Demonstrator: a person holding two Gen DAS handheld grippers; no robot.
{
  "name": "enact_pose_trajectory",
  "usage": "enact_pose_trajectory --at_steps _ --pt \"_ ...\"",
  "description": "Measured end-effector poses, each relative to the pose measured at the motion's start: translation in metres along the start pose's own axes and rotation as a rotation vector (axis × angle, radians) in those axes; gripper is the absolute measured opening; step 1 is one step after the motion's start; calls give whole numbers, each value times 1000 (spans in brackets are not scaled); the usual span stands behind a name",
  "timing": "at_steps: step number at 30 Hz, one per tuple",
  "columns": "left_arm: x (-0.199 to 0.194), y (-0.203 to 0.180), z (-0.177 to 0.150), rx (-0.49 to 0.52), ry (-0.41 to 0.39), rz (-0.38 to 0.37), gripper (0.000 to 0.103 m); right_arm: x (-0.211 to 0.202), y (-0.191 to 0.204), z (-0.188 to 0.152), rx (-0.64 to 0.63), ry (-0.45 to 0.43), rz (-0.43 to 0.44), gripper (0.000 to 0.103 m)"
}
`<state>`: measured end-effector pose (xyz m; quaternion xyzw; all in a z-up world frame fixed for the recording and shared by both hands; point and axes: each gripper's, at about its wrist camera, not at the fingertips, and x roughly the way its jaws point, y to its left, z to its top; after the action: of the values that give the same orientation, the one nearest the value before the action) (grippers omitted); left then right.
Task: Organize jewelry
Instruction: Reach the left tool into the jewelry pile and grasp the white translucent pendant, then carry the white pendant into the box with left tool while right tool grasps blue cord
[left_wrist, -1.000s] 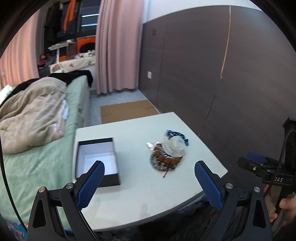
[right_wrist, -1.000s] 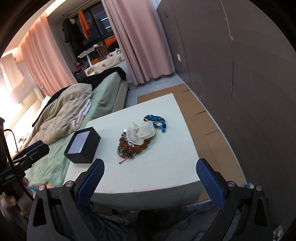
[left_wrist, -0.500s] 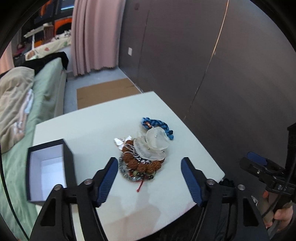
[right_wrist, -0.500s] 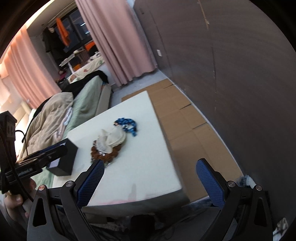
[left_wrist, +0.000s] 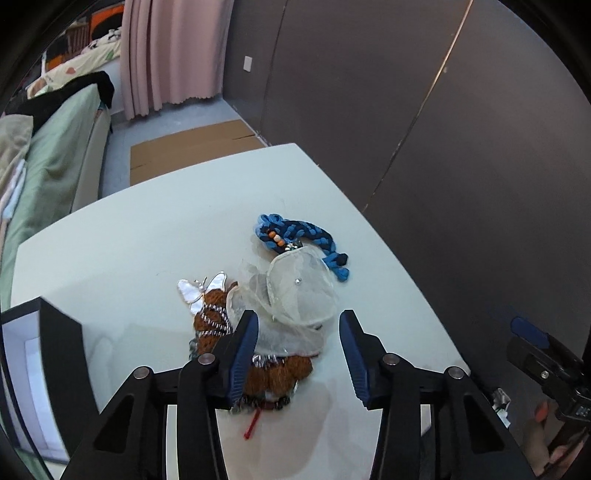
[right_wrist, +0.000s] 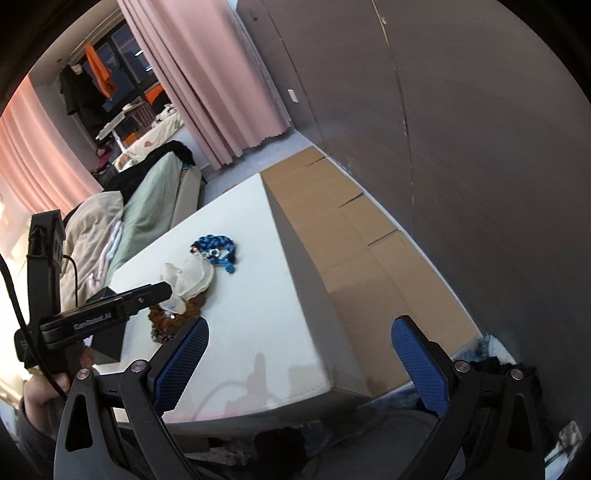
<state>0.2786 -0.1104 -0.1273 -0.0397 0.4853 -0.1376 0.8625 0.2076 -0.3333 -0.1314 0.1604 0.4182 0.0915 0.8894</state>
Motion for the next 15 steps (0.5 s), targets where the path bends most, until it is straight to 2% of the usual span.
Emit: enact_pose_trajectory --at_steps 1,3,4,5,6,7,15 --pt "5 0 1 0 9 4 46 0 0 0 2 1 -2 100" --pt "13 2 3 -3 27 11 35 1 0 1 2 2 -2 100" --pt "17 3 4 -6 36 12 33 1 0 2 0 2 -2 100" --pt "21 3 4 -7 42 14 25 1 1 2 -3 3 -2 100" --pt "23 4 4 -10 50 15 6 1 3 2 -6 5 -2 100" --pt "24 6 3 -19 58 15 1 2 4 3 -9 6 0 100" --pt "-14 17 -2 -4 -42 -23 0 12 21 10 -22 13 33 100"
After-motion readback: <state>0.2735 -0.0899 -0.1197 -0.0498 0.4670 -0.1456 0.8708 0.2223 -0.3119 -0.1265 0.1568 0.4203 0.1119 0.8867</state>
